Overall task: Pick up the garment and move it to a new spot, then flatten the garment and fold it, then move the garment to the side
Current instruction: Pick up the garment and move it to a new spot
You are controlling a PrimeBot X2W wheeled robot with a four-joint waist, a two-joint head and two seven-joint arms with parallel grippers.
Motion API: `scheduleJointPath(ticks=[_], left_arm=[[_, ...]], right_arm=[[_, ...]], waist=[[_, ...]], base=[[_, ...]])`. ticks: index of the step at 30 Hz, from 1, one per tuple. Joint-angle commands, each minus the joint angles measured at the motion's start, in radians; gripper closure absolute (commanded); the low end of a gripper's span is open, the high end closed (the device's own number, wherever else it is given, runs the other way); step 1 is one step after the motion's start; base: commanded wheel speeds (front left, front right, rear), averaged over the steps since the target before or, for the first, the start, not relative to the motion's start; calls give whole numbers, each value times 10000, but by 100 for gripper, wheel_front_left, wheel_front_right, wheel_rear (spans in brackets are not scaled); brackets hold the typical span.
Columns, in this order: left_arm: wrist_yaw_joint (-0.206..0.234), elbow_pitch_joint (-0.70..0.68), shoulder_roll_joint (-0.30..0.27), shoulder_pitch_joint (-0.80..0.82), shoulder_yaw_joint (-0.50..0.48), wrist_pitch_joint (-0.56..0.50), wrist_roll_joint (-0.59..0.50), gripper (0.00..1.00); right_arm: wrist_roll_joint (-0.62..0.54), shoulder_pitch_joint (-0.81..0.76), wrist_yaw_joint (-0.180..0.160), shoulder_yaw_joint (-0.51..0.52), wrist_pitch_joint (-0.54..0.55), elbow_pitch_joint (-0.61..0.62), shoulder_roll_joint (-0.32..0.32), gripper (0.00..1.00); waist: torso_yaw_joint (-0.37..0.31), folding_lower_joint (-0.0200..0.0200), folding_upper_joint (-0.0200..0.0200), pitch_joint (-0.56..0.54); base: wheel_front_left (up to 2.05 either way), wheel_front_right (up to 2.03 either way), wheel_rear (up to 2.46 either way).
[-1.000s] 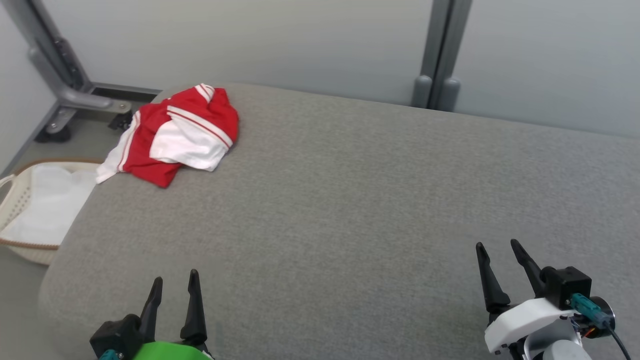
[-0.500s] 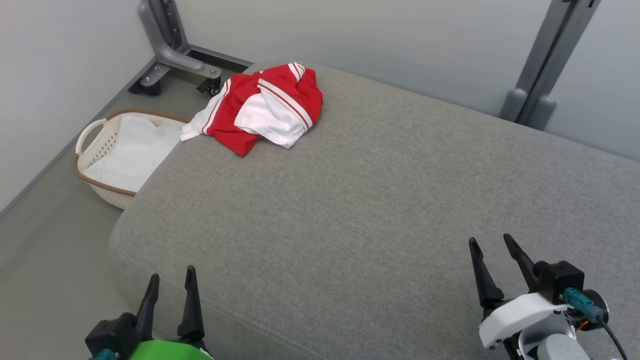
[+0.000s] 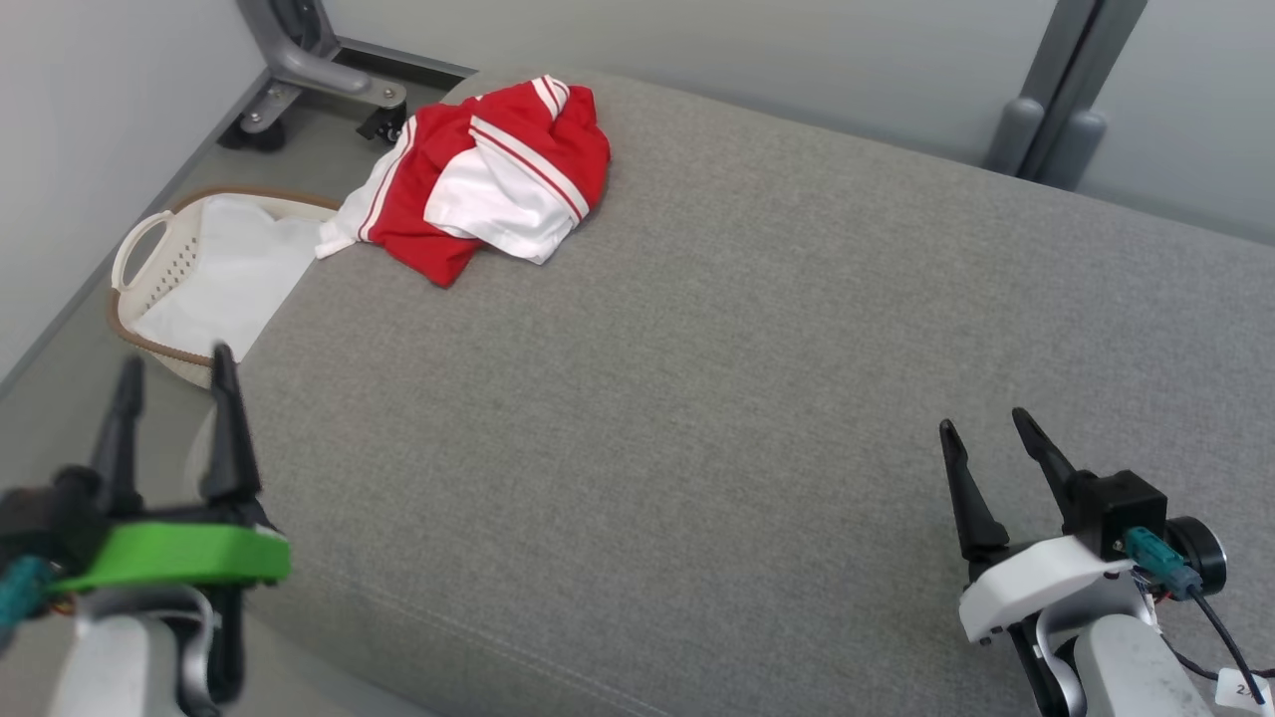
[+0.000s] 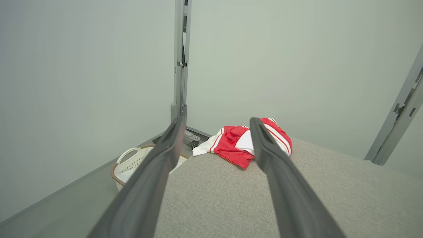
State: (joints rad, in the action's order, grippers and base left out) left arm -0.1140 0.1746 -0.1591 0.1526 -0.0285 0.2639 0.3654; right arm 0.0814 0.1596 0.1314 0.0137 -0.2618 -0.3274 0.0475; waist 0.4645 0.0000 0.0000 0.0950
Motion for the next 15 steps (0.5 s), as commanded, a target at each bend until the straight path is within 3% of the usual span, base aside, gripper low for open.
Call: scheduleJointPath(ticks=[1, 6, 15], left_arm=[[-37, -118, -364, 722, -191, -60, 31, 0], [-89, -107, -1734, 2866, -560, -765, 146, 0], [-164, 1134, -2883, 6252, -353, -2022, 1214, 0]], right_arm=[[-162, 219, -15, 59, -40, 89, 58, 0], [-671, 718, -15, 36, 186, 472, 61, 0], [-1134, 1593, -15, -265, 911, 1717, 64, 0]], waist=[[-425, 0, 0, 465], [-1026, 0, 0, 1243], [-2186, 0, 0, 3070]], base=[[0, 0, 0], [0, 0, 0], [0, 0, 0]])
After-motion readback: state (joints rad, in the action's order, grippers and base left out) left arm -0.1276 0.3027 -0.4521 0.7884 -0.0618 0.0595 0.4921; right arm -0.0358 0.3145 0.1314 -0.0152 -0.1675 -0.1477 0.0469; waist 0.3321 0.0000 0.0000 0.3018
